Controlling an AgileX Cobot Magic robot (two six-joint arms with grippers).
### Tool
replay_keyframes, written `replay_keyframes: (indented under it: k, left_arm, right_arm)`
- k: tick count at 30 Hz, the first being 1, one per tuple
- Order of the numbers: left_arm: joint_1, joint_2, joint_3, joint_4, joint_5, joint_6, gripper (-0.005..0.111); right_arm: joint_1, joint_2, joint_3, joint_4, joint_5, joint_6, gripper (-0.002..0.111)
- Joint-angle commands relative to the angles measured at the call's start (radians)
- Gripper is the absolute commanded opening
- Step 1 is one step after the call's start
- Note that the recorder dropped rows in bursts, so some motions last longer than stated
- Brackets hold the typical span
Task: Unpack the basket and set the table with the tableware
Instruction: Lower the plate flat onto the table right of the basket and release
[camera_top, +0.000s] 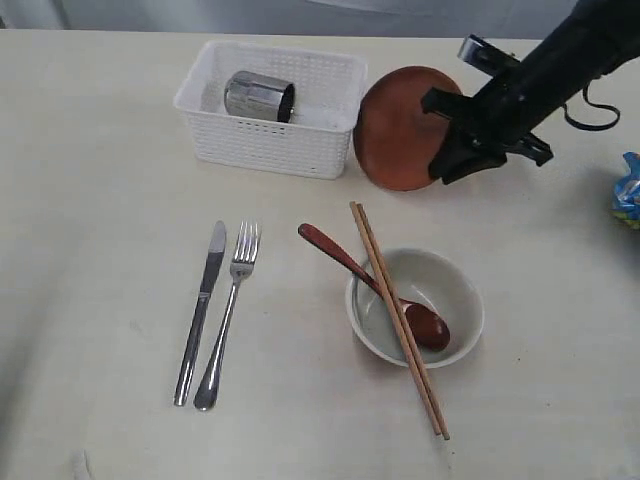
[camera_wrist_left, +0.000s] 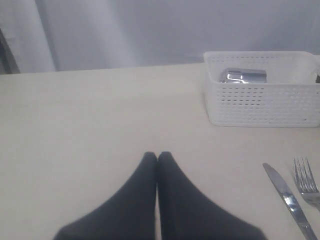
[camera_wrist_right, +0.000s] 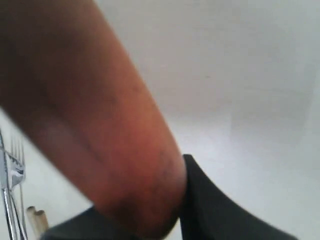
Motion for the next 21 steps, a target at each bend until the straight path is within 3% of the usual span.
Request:
replay_keyframes:
  k: [1, 6, 19, 21]
  left_arm:
    - [0.003, -0.003, 0.004, 0.0, -0.002, 0.004, 0.0]
    - [0.003, -0.003, 0.004, 0.0, -0.002, 0.004, 0.0]
    - [0.003, -0.003, 0.004, 0.0, -0.002, 0.004, 0.0]
    - [0.003, -0.003, 0.004, 0.0, -0.002, 0.004, 0.0]
  right_arm:
    - [-0.01, -0.005, -0.061, 0.0, 0.058, 0.026, 0.0]
    - [-0.027, -0.005, -0.037, -0.174, 0.103, 0.122, 0.0]
    - [-0.024, -0.003, -0.001, -0.102, 0.062, 0.048, 0.0]
    - [-0.024, -0.003, -0.001, -0.102, 0.057, 0.048, 0.005]
